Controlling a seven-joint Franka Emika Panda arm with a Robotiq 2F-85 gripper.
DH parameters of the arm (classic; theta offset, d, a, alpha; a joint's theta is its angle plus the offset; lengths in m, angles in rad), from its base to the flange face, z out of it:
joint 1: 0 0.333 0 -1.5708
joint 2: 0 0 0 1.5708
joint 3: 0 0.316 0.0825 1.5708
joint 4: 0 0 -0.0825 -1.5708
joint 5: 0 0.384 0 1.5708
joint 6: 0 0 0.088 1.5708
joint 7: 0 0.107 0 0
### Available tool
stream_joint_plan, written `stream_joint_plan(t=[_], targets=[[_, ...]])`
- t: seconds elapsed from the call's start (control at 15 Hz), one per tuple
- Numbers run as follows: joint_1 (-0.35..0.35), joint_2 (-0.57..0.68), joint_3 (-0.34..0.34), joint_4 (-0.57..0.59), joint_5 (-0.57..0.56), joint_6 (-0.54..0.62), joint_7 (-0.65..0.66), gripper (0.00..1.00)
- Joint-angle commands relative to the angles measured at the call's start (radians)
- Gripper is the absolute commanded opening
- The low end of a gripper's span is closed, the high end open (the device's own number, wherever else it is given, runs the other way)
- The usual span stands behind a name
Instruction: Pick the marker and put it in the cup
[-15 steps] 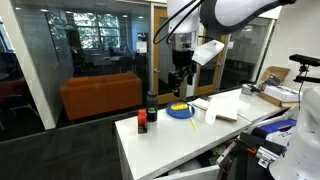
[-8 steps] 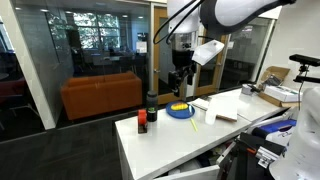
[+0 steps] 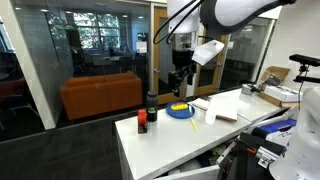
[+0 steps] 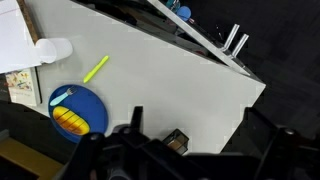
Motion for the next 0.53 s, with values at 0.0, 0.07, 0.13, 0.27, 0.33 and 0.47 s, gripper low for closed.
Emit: stream_joint_plan(t=[0.0,0.07,0.13,0.27,0.33,0.47], targets=[[0.042,0.004,-0.038,0.003,-0.009,-0.004,0.008,1.00],[0.044,0.015,-0.038,0.010,-0.014,0.002,0.010,1.00],[0.049,0.026,-0.040,0.019,-0.016,-0.004,0.019,1.00],[0.056,0.065,-0.046,0.040,-0.005,-0.007,0.035,1.00],[0.057,0.092,-0.048,0.053,-0.006,-0.008,0.056,1.00],[0.062,0.146,-0.062,0.075,-0.002,0.001,0.085,1.00]])
